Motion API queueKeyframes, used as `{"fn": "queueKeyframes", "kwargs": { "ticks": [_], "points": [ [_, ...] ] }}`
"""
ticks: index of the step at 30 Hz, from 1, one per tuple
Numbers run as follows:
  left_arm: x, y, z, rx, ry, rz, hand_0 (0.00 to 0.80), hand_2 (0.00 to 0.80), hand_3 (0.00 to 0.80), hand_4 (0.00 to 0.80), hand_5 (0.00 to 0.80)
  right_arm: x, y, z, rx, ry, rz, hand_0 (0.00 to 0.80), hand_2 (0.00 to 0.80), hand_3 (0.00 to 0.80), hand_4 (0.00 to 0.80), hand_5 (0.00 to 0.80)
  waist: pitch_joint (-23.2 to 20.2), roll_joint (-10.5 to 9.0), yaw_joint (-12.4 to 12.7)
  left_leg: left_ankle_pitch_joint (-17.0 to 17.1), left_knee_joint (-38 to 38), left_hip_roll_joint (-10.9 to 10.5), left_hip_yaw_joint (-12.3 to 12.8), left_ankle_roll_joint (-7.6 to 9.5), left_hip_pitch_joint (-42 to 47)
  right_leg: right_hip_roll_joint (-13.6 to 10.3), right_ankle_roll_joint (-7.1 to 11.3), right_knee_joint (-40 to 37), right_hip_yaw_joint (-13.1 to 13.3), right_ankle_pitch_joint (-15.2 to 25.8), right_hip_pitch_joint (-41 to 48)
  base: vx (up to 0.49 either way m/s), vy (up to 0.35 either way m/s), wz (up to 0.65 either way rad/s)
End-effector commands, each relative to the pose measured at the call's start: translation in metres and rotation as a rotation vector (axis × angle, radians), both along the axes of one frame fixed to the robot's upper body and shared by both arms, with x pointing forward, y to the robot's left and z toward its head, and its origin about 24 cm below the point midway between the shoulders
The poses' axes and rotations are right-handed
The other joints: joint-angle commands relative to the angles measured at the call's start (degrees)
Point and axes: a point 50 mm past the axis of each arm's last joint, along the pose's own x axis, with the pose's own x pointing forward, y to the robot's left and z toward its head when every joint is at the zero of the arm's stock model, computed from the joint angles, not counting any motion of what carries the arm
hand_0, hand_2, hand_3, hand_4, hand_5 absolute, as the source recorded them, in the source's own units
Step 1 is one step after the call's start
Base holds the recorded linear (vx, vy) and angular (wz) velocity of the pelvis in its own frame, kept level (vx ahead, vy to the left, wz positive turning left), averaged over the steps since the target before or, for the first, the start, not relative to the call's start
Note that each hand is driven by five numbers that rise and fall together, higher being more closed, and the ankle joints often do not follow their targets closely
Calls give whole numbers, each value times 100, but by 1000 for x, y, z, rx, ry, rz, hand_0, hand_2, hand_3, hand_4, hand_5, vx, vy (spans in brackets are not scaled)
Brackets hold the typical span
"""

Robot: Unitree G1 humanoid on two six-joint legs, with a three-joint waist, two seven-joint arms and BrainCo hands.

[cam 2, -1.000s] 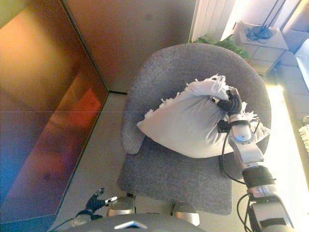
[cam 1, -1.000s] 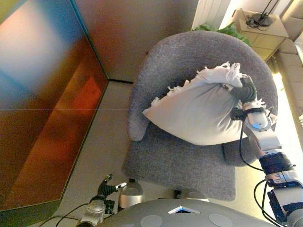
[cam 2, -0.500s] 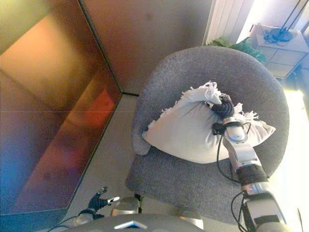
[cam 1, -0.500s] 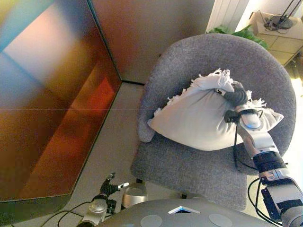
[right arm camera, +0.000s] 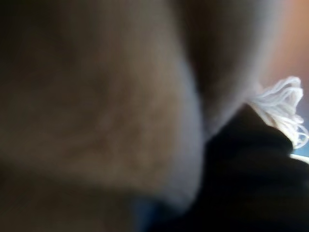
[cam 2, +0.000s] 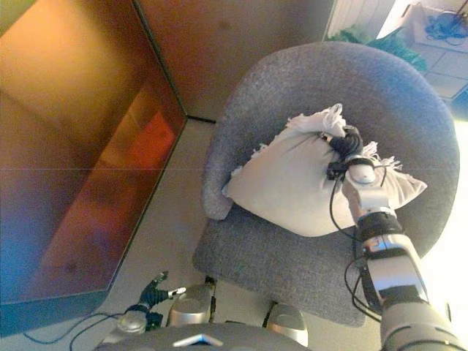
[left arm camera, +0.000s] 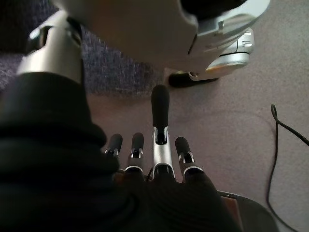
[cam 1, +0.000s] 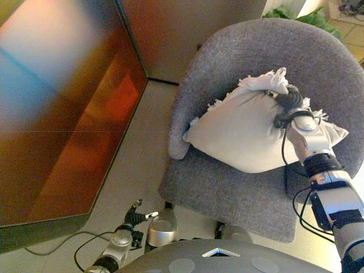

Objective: Pick up the cushion and take it to the sofa

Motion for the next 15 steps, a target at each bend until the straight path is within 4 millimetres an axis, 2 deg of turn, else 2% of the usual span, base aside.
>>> {"fn": "queueKeyframes", "kwargs": {
  "ticks": [1,6,11,12,13,14,15],
  "points": [
    [39,8,14,33,-106,-42,0,0,0,0,0,6,-14,9,-8,52,-49,800,800,800,800,800,411,-193,180,-724,329,-160,54,104,-11,-313,-41,39,51,-97,-268,-71,-8,12],
    [47,0,16,16,-135,-43,0,0,0,0,0,11,-32,30,-37,59,-162,800,800,800,800,800,629,-21,242,-639,288,-215,-11,87,-211,-353,-59,39,29,-62,-463,-35,-1,6],
    [53,-3,18,-7,-159,-37,0,0,0,0,0,7,-54,43,-48,98,-280,800,800,800,800,800,794,155,284,-507,132,-256,-67,86,-369,-367,-60,39,16,-25,-679,-21,6,3],
    [54,-4,18,-11,-163,-35,0,0,0,0,0,6,-58,47,-65,100,-303,778,778,778,778,778,822,192,286,-485,112,-265,-66,88,-401,-371,-61,39,18,-15,-725,-19,15,6],
    [55,-5,18,-15,-164,-32,0,0,0,0,0,5,-62,50,-79,99,-324,383,383,383,383,383,844,222,289,-466,94,-272,-65,88,-430,-377,-60,39,19,-7,-763,0,0,0],
    [55,-5,19,-20,-169,-30,0,0,0,0,0,4,-66,55,-97,96,-348,78,78,78,78,78,886,260,296,-445,77,-282,-65,85,-468,-385,-55,39,17,6,-813,0,0,0],
    [56,-5,19,-22,-171,-29,0,0,0,0,0,3,-69,58,-105,95,-360,0,0,0,0,0,905,279,296,-433,68,-287,-65,85,-487,-389,-53,39,16,16,-840,0,0,0]
  ]
}}
